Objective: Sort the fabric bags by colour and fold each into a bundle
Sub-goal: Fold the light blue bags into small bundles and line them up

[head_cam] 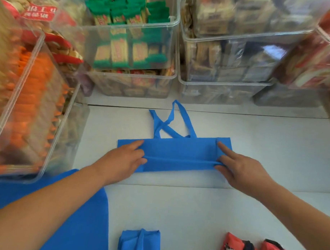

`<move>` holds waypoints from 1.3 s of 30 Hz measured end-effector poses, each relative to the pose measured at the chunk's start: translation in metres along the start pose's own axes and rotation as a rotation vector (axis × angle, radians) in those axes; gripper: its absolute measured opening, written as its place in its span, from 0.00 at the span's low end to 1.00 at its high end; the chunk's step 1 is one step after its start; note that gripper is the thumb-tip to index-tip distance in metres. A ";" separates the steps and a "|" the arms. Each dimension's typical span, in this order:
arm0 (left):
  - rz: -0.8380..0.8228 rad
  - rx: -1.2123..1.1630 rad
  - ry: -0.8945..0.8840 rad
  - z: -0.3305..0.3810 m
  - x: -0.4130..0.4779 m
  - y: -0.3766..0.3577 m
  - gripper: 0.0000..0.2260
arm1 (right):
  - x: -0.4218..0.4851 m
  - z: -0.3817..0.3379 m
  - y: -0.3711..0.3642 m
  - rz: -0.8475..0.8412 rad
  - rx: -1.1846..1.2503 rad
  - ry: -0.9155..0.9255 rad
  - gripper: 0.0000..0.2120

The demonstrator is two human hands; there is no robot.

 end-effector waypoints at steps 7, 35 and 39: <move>0.185 0.303 -0.023 -0.011 0.037 0.029 0.18 | 0.065 0.022 0.005 -0.108 0.116 -0.246 0.15; 0.166 0.204 -0.047 -0.017 0.054 -0.036 0.28 | 0.112 -0.058 -0.061 -0.048 -0.021 -0.325 0.35; 0.182 0.158 -0.059 -0.019 0.055 -0.036 0.26 | 0.116 -0.052 -0.068 -0.058 -0.024 -0.337 0.37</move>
Point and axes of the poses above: each hand's wrist, its own x-axis towards the middle knuckle, its own y-axis out of the back of the hand, z = x × y, the point moved 3 cm from there along x, towards the middle knuckle, and after that the axes turned 7 degrees about -y, right-handed, at the moved point
